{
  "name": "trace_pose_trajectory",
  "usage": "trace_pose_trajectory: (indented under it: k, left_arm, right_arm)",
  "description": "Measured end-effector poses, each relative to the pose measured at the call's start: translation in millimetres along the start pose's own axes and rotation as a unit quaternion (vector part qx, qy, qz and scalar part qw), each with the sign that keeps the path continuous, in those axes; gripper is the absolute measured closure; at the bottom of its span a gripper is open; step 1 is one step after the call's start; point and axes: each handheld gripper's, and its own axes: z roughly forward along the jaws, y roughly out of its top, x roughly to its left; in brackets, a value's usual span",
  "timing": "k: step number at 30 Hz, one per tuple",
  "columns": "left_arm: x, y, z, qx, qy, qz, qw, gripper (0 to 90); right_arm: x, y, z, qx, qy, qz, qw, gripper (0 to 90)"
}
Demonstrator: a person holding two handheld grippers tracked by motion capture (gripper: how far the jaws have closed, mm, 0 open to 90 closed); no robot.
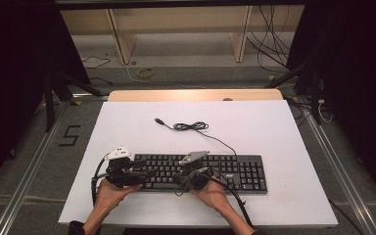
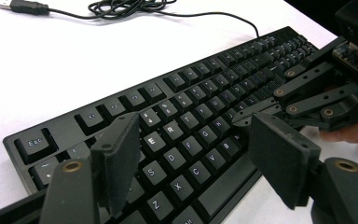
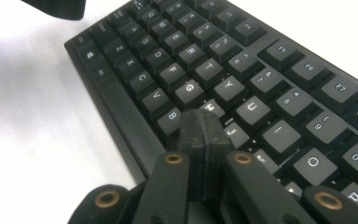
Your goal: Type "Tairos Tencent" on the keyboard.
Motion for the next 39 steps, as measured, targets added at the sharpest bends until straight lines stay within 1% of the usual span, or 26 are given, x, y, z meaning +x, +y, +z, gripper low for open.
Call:
trace_pose_trajectory:
  k: [1,4,9,13,15,16,18,20,24,29,33,39]
  left_arm:
    - [0.4,-0.1,-0.2,0.0,0.001,0.0,1.0,33.5]
    - [1.7,-0.7,-0.1,0.0,0.002,-0.004,1.0,33.6]
    - [2.0,-0.9,0.6,0.002,0.003,-0.002,1.0,33.7]
    - [3.0,-1.4,0.7,0.002,0.003,-0.003,1.0,33.6]
    - [3.2,-1.4,0.5,0.002,0.003,-0.004,1.0,33.6]
    - [3.3,-1.4,0.7,0.003,0.003,-0.003,1.0,33.5]
    - [3.3,-1.4,0.8,0.003,0.003,-0.003,1.0,33.5]
    - [3.2,-1.4,0.9,0.002,0.004,-0.004,1.0,33.4]
    - [3.6,-1.2,0.5,0.003,0.004,-0.004,1.0,33.4]
    - [4.1,-1.2,0.8,0.002,0.006,-0.004,1.0,33.6]
    - [4.6,-1.4,1.2,0.004,0.007,-0.004,1.0,33.5]
    - [5.2,-1.2,1.2,0.005,0.008,-0.006,0.9999,33.5]
  right_arm:
    - [-0.2,-0.7,0.4,-0.004,0.0,0.002,1.0,90.0]
    - [0.6,-0.8,0.4,-0.004,0.0,0.005,1.0,90.0]
    - [1.1,-1.3,-0.4,-0.004,0.001,0.009,0.9999,90.0]
    - [1.9,-1.2,-2.3,-0.01,0.008,0.018,0.9998,81.7]
    - [2.2,-0.7,-4.5,-0.017,0.006,0.019,0.9997,78.5]
    - [1.5,-0.6,-5.4,-0.019,0.003,0.018,0.9996,76.8]
    - [-0.7,-0.9,-7.1,-0.024,0.009,0.027,0.9993,73.9]
    - [-2.0,-1.2,-8.4,-0.026,0.011,0.026,0.9993,70.9]
    - [-4.2,0.5,-14.3,-0.04,0.016,0.032,0.9986,67.9]
    - [-7.9,2.4,-21.0,-0.051,0.015,0.038,0.9979,64.3]
    - [-9.8,2.5,-23.4,-0.054,0.014,0.04,0.9977,59.8]
    - [-10.5,3.0,-25.0,-0.057,0.014,0.041,0.9975,55.9]
